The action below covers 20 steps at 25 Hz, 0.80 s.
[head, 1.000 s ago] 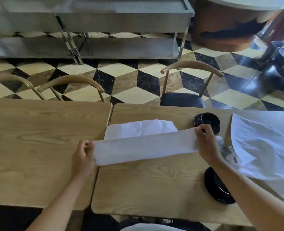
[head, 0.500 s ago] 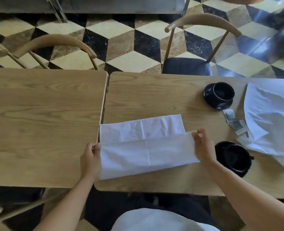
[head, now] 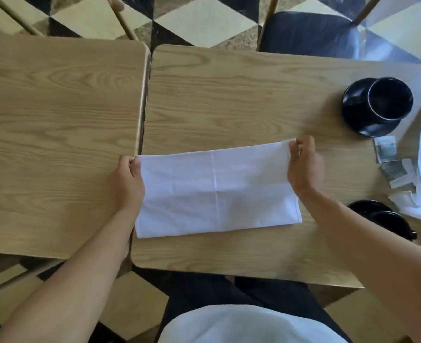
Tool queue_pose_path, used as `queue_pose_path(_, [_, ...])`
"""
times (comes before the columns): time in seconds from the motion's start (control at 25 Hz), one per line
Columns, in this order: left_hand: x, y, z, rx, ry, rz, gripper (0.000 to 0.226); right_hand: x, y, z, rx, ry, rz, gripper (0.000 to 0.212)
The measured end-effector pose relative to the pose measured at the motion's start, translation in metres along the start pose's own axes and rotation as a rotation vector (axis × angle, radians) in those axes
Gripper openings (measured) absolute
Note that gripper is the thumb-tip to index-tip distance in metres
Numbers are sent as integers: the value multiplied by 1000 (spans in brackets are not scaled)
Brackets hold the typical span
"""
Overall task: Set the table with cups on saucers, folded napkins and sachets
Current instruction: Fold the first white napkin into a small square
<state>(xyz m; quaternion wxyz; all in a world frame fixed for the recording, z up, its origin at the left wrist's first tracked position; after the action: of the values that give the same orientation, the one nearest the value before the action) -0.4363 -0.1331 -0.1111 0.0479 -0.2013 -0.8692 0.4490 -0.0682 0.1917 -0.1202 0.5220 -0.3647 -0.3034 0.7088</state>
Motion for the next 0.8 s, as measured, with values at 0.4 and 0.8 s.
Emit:
queue_pose_path(0.4, [6,14,12,126,-4,-54,36,-7,9,4,-219,-69,-70,22])
queue_pose_path(0.8, [-84,32,-50,354,490,55,53,-114,54,92,-226,-569,94,48])
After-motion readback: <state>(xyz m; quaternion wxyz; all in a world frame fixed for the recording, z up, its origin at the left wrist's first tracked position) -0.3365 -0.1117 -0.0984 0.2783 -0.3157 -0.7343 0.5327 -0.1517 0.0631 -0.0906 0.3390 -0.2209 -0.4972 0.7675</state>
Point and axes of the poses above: each hand's wrist, its own x-axis towards the middle knuckle, its own y-axis out of the palm, z = x × y, the point moved 10 cm from there along x, towards the middle knuckle
